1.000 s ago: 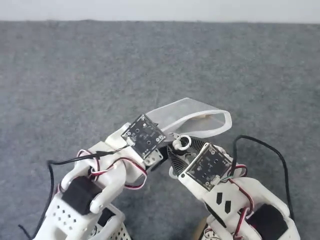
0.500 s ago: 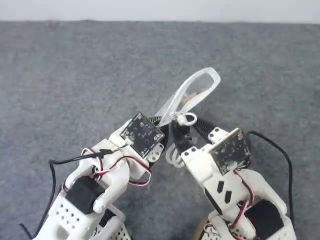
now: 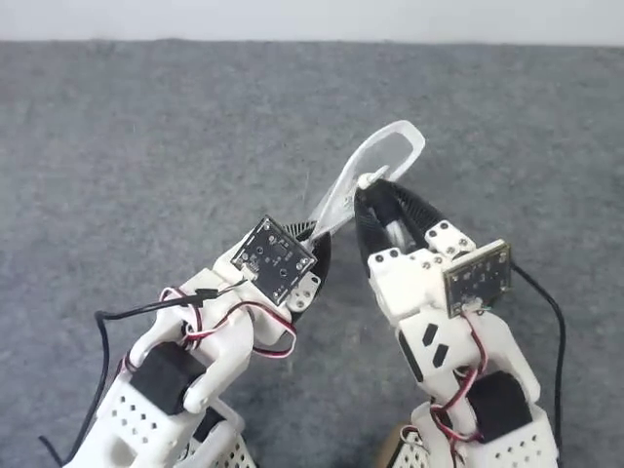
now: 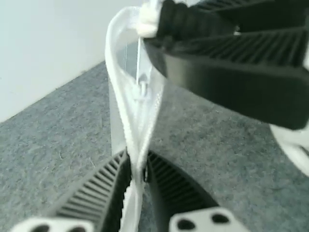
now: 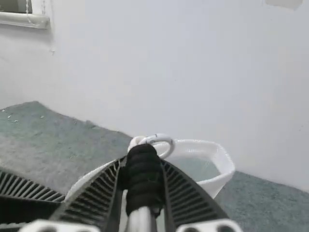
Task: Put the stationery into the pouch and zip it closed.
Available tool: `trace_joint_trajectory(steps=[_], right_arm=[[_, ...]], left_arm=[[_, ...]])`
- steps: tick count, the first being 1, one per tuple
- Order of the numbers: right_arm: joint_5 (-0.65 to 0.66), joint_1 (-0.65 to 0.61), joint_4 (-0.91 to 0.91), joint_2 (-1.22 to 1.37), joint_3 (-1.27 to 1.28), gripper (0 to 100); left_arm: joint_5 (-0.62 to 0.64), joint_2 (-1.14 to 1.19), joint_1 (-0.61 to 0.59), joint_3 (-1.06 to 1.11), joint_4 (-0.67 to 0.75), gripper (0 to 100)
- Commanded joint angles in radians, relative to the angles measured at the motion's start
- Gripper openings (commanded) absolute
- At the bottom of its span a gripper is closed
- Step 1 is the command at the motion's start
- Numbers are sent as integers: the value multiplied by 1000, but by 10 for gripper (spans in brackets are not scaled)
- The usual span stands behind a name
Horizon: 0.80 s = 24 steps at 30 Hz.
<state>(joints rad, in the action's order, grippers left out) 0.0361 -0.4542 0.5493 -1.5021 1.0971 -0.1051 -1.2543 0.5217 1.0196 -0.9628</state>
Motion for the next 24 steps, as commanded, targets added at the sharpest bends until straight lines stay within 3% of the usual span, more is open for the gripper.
trace_joint_trajectory(steps=[1, 7, 12, 16, 24], right_arm=[[-8, 41, -68, -18, -12, 6], [-6, 38, -33, -27, -14, 6], [18, 36, -4, -27, -15, 6], [43, -4, 5, -27, -11, 6], [44, -50, 56, -27, -15, 6]], left_arm=[[12, -20, -8, -2, 0, 9], [17, -20, -8, -8, 0, 22], [89, -20, -8, -10, 0, 144], [118, -52, -9, -5, 14, 166], [117, -216, -8, 147, 180, 167]])
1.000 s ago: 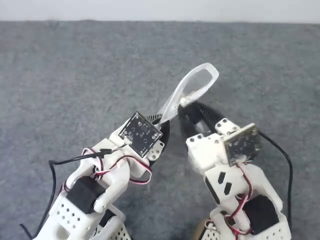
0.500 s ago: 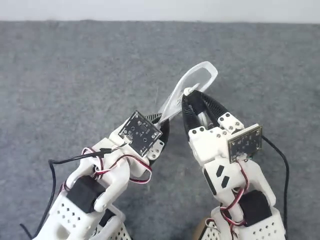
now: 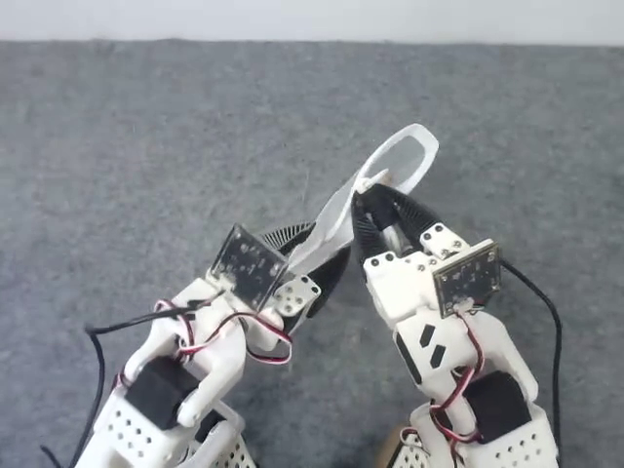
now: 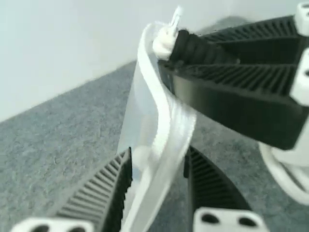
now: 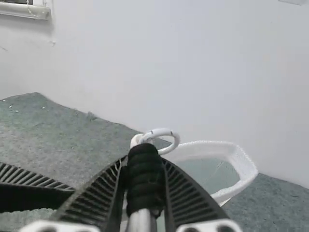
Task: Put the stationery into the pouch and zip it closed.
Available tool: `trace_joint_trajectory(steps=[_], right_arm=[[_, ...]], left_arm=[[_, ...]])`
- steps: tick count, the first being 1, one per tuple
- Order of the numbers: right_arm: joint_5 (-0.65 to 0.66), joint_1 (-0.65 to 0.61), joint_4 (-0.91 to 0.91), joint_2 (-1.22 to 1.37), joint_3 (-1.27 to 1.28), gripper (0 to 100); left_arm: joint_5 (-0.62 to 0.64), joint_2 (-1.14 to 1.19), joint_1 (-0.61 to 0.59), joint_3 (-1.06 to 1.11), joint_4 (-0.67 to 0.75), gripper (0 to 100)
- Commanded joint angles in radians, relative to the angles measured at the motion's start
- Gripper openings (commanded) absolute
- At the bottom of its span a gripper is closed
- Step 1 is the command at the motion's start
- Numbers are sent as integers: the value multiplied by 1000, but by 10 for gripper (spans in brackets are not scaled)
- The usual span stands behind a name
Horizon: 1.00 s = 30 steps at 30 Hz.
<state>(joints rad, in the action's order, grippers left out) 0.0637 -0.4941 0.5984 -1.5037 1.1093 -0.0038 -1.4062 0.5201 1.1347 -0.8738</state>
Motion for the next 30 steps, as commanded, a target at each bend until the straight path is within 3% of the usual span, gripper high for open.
trace_joint_trajectory(steps=[1, 15, 23, 26, 30], right_arm=[[17, -10, 8, -25, -28, 6], [51, -70, 38, -25, -28, 6], [51, -70, 31, -27, -28, 6], [49, -65, 27, -27, -28, 6], [28, -48, -38, -21, -18, 6]], left_arm=[[15, -80, -6, 58, 123, 167], [15, -104, 2, 199, 361, 165], [-11, -104, 2, 282, 535, 14], [-74, -106, 17, 317, 585, 11], [-75, -112, 28, 315, 551, 10]])
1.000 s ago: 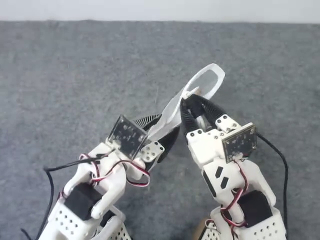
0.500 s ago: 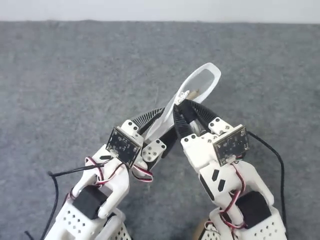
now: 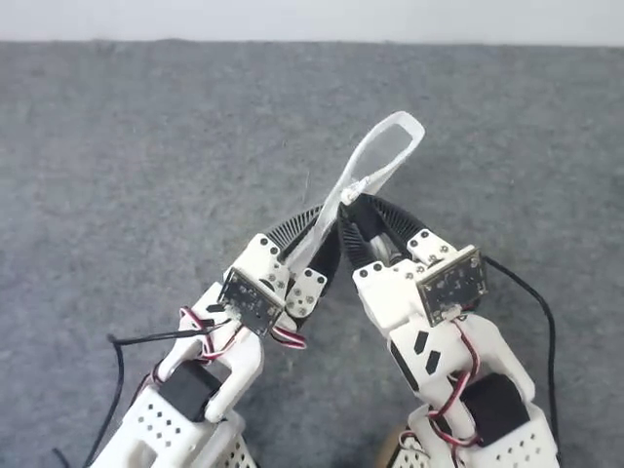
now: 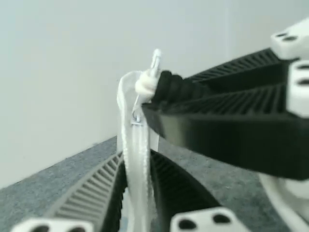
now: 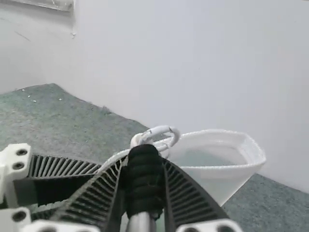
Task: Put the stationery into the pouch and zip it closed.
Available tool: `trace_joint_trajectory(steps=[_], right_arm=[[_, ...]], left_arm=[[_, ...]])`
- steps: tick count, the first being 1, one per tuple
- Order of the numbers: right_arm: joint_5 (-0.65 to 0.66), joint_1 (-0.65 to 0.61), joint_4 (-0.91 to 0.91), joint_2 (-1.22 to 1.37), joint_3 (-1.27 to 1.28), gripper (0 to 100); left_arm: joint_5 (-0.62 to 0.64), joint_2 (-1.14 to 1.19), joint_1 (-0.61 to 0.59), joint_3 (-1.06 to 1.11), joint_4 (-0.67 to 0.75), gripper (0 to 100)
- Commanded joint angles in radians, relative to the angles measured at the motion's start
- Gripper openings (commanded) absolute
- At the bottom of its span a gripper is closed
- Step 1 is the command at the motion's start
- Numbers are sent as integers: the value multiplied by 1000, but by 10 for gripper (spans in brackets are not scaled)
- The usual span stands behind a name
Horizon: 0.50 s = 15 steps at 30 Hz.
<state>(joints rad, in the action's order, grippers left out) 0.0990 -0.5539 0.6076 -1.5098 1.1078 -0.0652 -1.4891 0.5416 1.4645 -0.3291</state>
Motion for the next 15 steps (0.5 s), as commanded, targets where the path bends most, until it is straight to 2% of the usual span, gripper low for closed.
trace_joint_trajectory(steps=[1, 7, 15], right_arm=[[-35, 28, -61, -12, -17, 6], [-86, 116, -119, -8, -17, 6], [-84, 140, -278, -8, 69, 6]], left_arm=[[-14, -29, 3, -15, 3, 9], [-23, -31, -3, -27, -34, 9], [-25, -31, -74, -30, -37, 9]])
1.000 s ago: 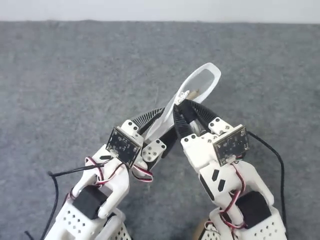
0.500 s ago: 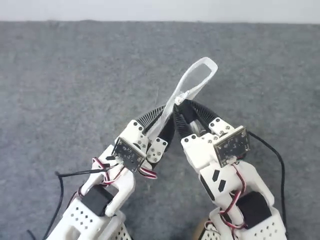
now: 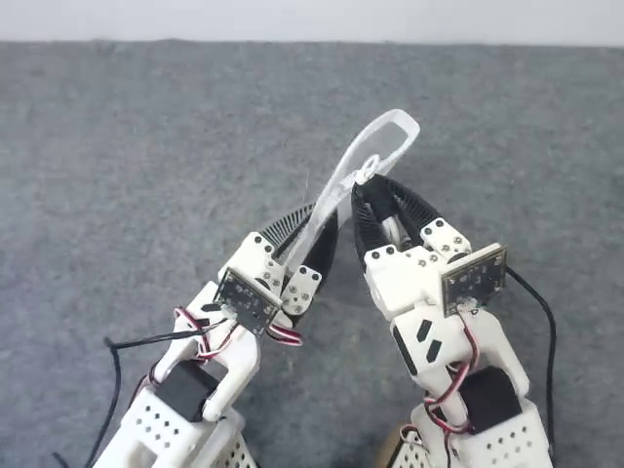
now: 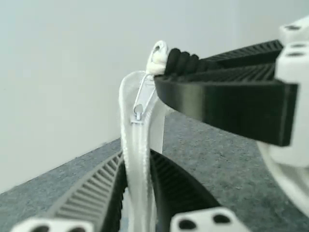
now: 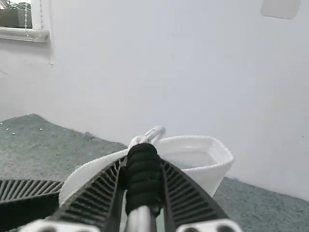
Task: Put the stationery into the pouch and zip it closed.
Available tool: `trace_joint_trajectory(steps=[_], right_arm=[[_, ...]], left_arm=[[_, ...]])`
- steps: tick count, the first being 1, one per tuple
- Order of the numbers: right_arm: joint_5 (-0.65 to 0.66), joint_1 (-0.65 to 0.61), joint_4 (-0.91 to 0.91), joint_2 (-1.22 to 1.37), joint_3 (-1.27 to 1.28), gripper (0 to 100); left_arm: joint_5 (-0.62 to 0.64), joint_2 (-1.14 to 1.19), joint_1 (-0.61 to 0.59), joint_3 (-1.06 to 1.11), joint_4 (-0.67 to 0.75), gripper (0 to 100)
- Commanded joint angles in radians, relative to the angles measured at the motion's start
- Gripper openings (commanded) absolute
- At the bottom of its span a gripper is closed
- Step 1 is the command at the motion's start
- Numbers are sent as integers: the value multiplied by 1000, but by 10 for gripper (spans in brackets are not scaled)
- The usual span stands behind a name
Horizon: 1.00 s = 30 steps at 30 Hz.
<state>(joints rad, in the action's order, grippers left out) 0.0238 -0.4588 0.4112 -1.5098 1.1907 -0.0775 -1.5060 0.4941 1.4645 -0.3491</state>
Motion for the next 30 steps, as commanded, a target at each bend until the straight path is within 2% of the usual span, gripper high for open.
trace_joint_trajectory(steps=[1, 12, 17, 19, 22, 30], right_arm=[[-9, 53, -96, -8, -9, 6], [-11, 77, -128, -2, -8, 6], [-17, 127, -216, 119, -23, 6], [-68, 163, -251, 176, -44, 6], [-114, 197, -254, 240, -94, 6], [-124, 206, -262, 334, -158, 6]], left_arm=[[-12, -14, -25, -30, -18, 9], [-35, -14, -20, -24, -20, 9], [-43, -14, -18, -24, -20, 9], [-43, -14, -20, -24, -20, 9], [-43, -14, -23, -22, -20, 9], [-43, -14, -21, -18, -21, 9]])
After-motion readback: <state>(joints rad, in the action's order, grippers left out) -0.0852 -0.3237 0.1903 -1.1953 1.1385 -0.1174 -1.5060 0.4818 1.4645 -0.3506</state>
